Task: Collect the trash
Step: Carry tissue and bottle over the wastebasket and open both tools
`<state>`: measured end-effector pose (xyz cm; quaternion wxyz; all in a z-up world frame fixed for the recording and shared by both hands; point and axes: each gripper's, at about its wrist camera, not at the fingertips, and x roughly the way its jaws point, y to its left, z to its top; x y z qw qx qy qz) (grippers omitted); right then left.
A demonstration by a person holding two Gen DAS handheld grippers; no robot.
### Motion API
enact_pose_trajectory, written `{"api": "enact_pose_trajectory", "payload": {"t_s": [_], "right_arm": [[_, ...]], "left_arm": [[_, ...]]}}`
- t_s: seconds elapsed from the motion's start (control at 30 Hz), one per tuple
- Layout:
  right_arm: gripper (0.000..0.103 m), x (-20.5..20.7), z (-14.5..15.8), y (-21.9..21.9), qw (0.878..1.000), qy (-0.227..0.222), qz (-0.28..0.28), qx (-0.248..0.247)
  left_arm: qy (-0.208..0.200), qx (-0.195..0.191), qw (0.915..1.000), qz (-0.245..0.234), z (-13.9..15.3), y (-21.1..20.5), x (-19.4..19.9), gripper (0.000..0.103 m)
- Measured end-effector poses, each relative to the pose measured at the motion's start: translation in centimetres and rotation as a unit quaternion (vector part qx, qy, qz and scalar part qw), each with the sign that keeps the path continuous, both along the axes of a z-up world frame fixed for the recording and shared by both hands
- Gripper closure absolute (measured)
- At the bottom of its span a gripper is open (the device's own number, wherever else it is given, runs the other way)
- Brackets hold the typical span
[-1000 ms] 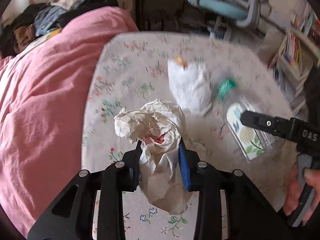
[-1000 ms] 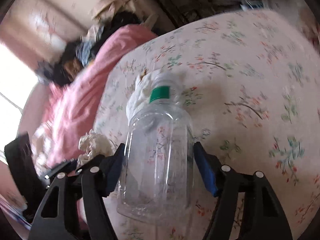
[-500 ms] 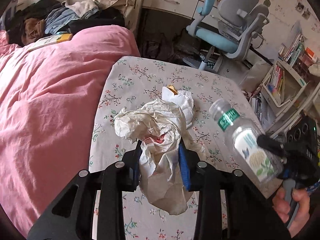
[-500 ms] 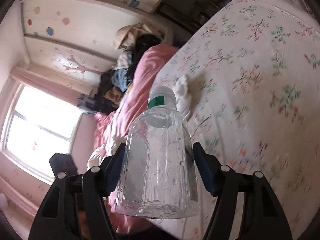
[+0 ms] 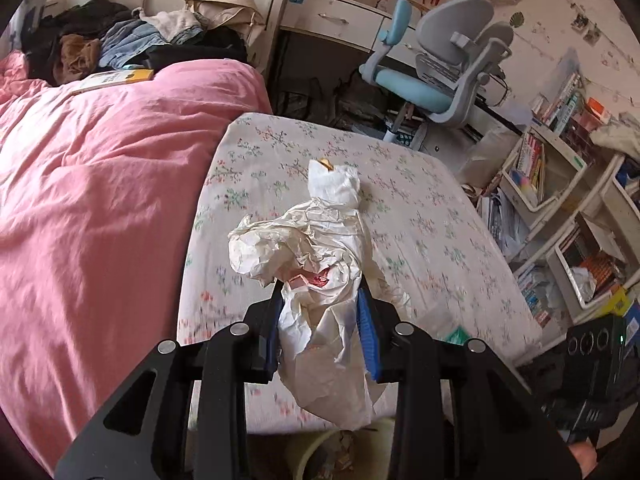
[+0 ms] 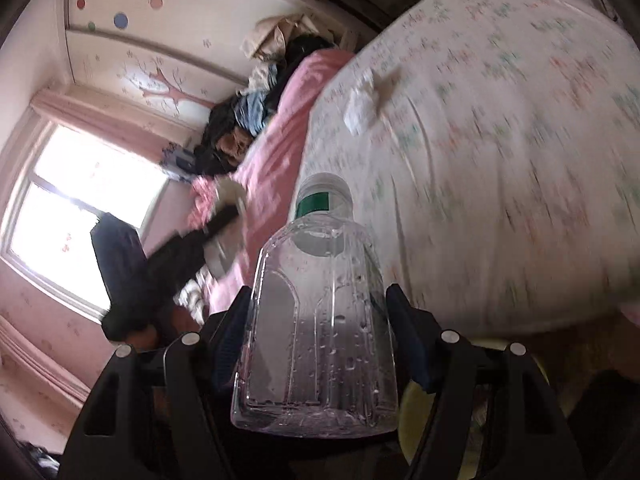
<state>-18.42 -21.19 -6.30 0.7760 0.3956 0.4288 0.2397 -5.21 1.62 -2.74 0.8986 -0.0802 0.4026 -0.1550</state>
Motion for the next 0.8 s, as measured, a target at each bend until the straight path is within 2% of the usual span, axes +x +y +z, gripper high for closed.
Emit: {"api": "enact_pose_trajectory", "payload": {"t_s": [0.2, 0.53, 0.67, 0.73, 0.8], "right_arm": [[0.038, -3.4, -1.1, 1.6, 0.998, 0.013, 0.028, -0.052], [0.038, -4.8, -1.7, 3.3, 0.992, 0.015, 0.056, -0.112], [0.037, -4.9, -2.3, 4.0, 0.987, 0.033, 0.075, -0.135], [0.036, -4.9, -2.5, 4.0, 0.985, 0.038, 0.067, -0.155], [0.035, -4.9, -2.2, 3.4, 0.987, 0.032, 0.047, -0.149]], "left_arm": [[0.001, 0.007, 0.9999, -0.012, -0.7, -0.5, -3.3, 0.072], [0.008, 0.027, 0.9990, -0.035, -1.8, -1.8, -7.1, 0.072], [0.017, 0.034, 0.9983, -0.044, -2.4, -2.2, -8.2, 0.072], [0.026, 0.038, 0.9977, -0.051, -2.8, -2.5, -8.8, 0.072], [0.043, 0.046, 0.9959, -0.065, -3.7, -3.1, -9.9, 0.072]]}}
